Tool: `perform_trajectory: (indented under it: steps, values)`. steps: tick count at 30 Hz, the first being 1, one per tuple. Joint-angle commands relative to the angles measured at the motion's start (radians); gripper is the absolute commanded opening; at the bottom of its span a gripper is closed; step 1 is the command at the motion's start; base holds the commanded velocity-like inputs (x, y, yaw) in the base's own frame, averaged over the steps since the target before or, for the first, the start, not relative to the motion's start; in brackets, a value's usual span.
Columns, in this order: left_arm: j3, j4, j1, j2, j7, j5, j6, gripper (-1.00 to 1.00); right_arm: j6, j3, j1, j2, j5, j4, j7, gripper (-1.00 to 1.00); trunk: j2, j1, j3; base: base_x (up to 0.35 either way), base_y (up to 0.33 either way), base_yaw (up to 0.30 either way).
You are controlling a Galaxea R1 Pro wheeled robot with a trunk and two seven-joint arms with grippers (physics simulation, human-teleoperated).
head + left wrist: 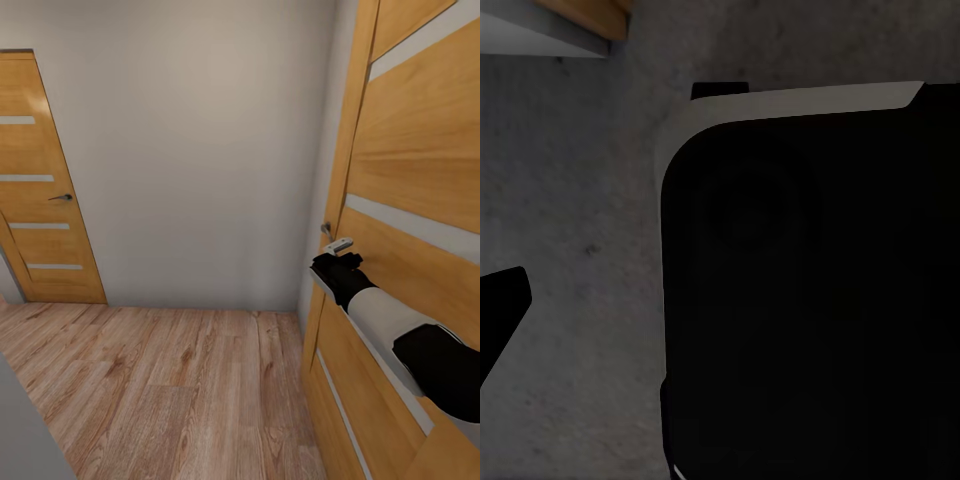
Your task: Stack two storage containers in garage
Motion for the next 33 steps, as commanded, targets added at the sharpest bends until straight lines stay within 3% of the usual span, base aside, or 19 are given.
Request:
perform_trajectory:
  steps: [1,9,25,27,28,29,33]
  values:
    - [-0.001,-0.001,0.0,0.0,0.0,0.0,-0.002,1.0,0.016,0.004,-0.001,-0.01,0.004,-0.001,-0.01,1.0,-0.001,0.0,-0.001,0.0,0.0,0.0]
    - [-0.001,-0.001,0.0,0.0,0.0,0.0,-0.002,1.0,0.016,0.003,-0.001,-0.026,0.004,-0.001,-0.01,1.0,-0.001,0.0,-0.001,0.0,0.0,0.0]
    - [-0.001,-0.001,0.0,0.0,0.0,0.0,-0.002,1.0,0.022,0.001,-0.001,-0.014,0.004,-0.007,-0.01,1.0,-0.001,0.0,-0.001,0.0,0.0,0.0]
    - [-0.001,-0.001,0.0,0.0,0.0,0.0,-0.002,1.0,0.025,0.001,-0.001,-0.002,0.004,-0.008,-0.01,1.0,-0.001,0.0,-0.001,0.0,0.0,0.0]
    - [-0.001,-0.001,0.0,-0.001,0.001,0.0,-0.002,1.0,0.025,0.002,-0.001,0.029,0.004,-0.008,-0.01,1.0,-0.001,0.0,-0.001,0.0,0.0,0.0]
    - [-0.001,-0.001,0.0,-0.001,0.0,0.0,-0.002,1.0,0.026,0.002,-0.001,0.078,0.004,-0.005,-0.012,1.0,-0.001,0.0,-0.001,0.0,0.0,0.0]
    - [-0.001,-0.001,0.0,-0.001,0.001,0.0,-0.002,1.0,0.027,0.002,-0.001,0.122,0.004,-0.004,-0.025,1.0,-0.001,0.0,-0.001,0.0,0.0,0.0]
